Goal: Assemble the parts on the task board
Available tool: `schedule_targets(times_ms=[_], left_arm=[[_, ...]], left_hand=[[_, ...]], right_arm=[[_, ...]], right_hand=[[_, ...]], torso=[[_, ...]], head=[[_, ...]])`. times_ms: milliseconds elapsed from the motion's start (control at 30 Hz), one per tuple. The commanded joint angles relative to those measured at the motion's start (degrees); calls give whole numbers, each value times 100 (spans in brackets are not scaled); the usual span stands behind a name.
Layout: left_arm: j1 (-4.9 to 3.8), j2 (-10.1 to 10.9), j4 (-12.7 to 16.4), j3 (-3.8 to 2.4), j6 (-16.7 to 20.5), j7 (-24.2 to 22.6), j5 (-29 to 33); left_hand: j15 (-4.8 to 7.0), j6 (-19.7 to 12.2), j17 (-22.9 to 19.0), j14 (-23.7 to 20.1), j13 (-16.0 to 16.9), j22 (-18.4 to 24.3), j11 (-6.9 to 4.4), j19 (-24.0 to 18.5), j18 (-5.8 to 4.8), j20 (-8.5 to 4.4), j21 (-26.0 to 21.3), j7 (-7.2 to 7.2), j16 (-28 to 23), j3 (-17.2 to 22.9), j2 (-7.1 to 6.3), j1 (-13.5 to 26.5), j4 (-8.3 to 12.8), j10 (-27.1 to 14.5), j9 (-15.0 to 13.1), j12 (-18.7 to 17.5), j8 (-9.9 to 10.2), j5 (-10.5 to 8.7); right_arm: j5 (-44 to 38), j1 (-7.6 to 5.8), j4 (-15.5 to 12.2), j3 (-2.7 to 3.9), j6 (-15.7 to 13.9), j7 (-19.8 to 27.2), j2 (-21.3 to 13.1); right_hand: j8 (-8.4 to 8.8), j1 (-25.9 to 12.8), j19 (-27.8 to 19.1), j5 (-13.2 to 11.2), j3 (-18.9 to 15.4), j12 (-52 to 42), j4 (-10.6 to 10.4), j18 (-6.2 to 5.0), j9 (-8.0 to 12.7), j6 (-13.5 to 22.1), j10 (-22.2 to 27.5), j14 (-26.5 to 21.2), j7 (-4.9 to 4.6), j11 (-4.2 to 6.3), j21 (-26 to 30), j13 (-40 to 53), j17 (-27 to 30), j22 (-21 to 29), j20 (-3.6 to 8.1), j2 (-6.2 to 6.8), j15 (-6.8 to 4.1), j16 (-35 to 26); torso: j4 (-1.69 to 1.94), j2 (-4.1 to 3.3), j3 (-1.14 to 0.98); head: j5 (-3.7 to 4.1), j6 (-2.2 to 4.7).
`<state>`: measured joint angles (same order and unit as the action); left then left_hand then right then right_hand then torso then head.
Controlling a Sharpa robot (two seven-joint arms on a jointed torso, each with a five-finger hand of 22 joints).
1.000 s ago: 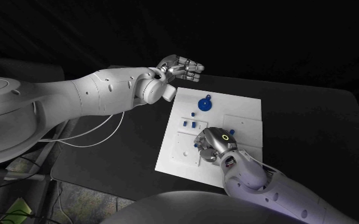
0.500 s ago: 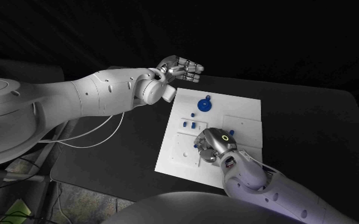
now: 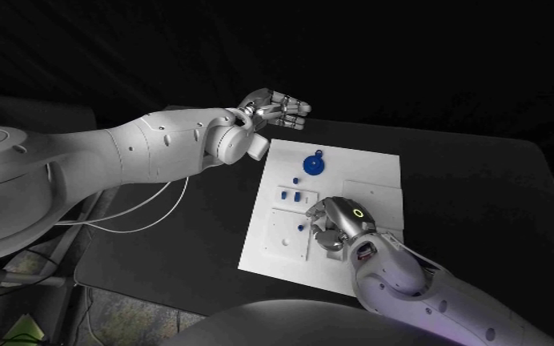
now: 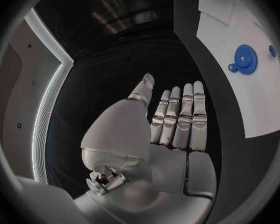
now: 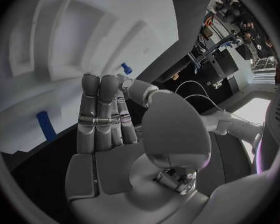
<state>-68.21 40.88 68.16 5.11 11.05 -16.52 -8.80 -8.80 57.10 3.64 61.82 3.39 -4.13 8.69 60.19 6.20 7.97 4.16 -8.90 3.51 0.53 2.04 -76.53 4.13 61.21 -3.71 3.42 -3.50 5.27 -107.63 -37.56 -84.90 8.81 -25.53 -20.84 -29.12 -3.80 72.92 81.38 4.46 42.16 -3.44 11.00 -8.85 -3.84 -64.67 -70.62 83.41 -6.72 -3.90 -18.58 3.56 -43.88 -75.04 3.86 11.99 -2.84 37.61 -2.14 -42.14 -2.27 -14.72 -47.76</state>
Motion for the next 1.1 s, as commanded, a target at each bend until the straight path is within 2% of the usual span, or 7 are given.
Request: schedule_targets(times_ms=[33, 333, 567, 767, 900, 967, 1100], left_arm=[[-6, 6, -7, -3, -86, -35, -27], [-6, 28, -16, -2, -89, -42, -27], [-6, 46, -17, -1, -94, -54, -29], [-6, 56, -18, -1, -97, -57, -29], [-6, 57, -25, 0, -102, -57, -30], [-6, 55, -30, 0, -110, -54, -30], [-6, 54, -33, 0, -130, -45, -30]], left_hand=[[11, -28, 1, -48, 0, 10, 2, -35, -65, 16, -18, -4, 0, -4, 12, 15, -35, -30, -7, 4, -24, -14], [11, -28, 1, -50, 0, 9, 3, -35, -64, 16, -16, -3, 1, -6, 1, 12, -31, -31, -7, 5, -24, -16], [11, -28, 1, -50, 0, 9, 3, -35, -64, 16, -16, -3, 1, -6, 1, 12, -31, -31, -7, 5, -24, -16], [12, -22, 1, -44, 0, 9, 2, -32, -64, 16, -16, -3, 1, -10, -3, 21, -37, -27, -7, 4, -25, -15], [12, -22, 1, -44, 0, 9, 2, -32, -64, 16, -16, -3, 1, -10, -3, 21, -37, -27, -7, 4, -25, -15], [12, -22, 1, -44, 0, 9, 2, -32, -64, 16, -16, -3, 1, -10, -3, 21, -37, -27, -7, 4, -25, -15], [12, -22, 1, -44, 0, 9, 2, -32, -64, 16, -16, -3, 1, -10, -3, 21, -37, -27, -7, 4, -25, -15]], right_arm=[[292, -40, -199, 88, -111, -20, -124], [629, -220, -720, 483, 109, 242, -658], [846, -491, -916, 757, 709, 294, -1175], [834, -627, -852, 818, 1247, 123, -1404], [759, -654, -760, 829, 1562, 33, -1432], [715, -659, -705, 829, 1676, 7, -1418], [605, -664, -595, 813, 1809, -7, -1361]], right_hand=[[20, 1, 17, 56, -96, 1, -53, -44, 5, 38, 51, -13, 12, -2, 67, -9, 19, -19, -48, 77, 48, 24], [19, 70, 52, 169, -445, 1, -122, 45, 4, -41, -54, -36, 24, 26, 260, -9, 76, -17, -38, 79, 45, 55], [21, -62, 100, 335, -1005, -2, -219, 89, 8, 84, 144, -50, 53, -1, 448, -9, 110, 58, -70, 96, 85, 74], [20, 237, 17, 131, -2342, -54, -493, 10, 17, 449, 1111, -321, 215, -230, 859, -9, 267, 368, -255, 67, 269, -5], [12, 611, 18, -49, -2774, -145, -1159, -11, 18, 823, 1561, -524, 338, -337, 1161, -11, 406, 637, -342, 280, 359, 52], [33, 673, 49, -90, -2814, -164, -1284, -13, 37, 1170, 1612, -548, 378, -348, 1222, -13, 458, 683, -350, 309, 368, 95], [36, 685, 85, -108, -2787, -208, -1224, -3, 38, 1163, 1507, -538, 379, -315, 1247, -13, 504, 673, -333, 269, 347, 160]], torso=[[-4, 3, -7], [-10, 6, -1], [-9, 5, 1], [-7, 4, 2], [-5, -1, -6], [-1, 2, -1], [6, -1, -1]], head=[[27, 31], [153, 142], [217, 212], [261, 237], [273, 245], [283, 245], [286, 240]])
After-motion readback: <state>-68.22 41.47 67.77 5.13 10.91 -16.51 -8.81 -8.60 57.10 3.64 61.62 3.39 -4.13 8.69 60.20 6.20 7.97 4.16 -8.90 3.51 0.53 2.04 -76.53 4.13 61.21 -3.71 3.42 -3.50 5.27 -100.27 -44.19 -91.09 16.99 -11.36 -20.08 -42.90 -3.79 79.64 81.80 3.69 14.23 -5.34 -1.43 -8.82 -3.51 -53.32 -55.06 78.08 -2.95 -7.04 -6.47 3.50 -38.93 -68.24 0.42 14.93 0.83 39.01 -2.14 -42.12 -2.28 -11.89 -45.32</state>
